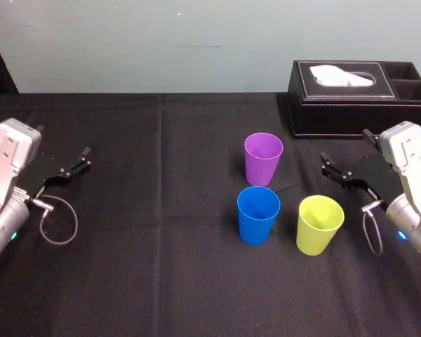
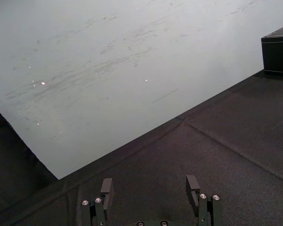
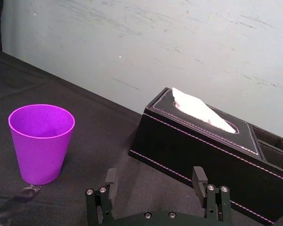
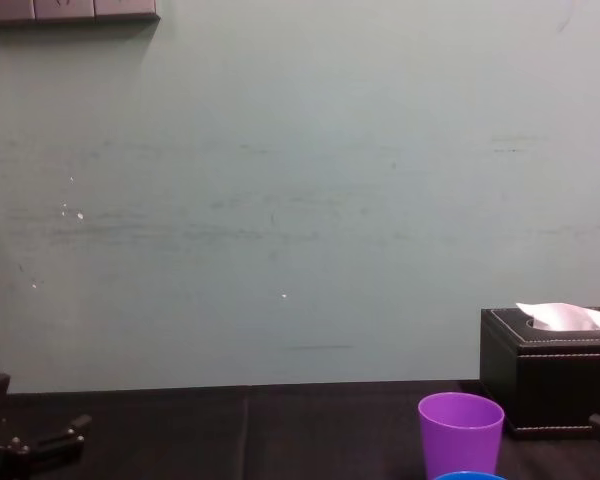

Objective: Stack the three plastic cups sequentially using one hand.

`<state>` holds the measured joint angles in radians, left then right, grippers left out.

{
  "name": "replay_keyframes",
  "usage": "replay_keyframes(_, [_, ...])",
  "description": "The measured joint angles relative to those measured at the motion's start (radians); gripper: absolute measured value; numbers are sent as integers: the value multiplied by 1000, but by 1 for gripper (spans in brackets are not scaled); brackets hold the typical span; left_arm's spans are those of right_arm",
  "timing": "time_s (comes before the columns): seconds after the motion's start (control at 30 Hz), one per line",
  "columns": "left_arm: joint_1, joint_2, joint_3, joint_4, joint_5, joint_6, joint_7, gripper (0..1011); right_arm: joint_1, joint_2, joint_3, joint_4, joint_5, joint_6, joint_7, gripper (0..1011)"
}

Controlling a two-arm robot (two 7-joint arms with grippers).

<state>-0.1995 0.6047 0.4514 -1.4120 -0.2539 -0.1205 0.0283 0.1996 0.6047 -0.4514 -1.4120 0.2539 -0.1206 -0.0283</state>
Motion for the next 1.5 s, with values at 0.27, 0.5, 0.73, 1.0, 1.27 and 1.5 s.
replay_keyframes(0.27, [0,0,0,0,0,0,0,1011,0,0,0,0,0,0,0,1002])
replay_keyframes(0.5, [0,0,0,0,0,0,0,1011,0,0,0,0,0,0,0,1002])
replay_keyframes(0.73, [0,0,0,0,0,0,0,1011,0,0,0,0,0,0,0,1002])
replay_keyframes(1.0, [0,0,0,0,0,0,0,1011,0,0,0,0,0,0,0,1002])
replay_keyframes(1.27, [0,0,0,0,0,0,0,1011,0,0,0,0,0,0,0,1002])
replay_keyframes(1.5, [0,0,0,0,0,0,0,1011,0,0,0,0,0,0,0,1002])
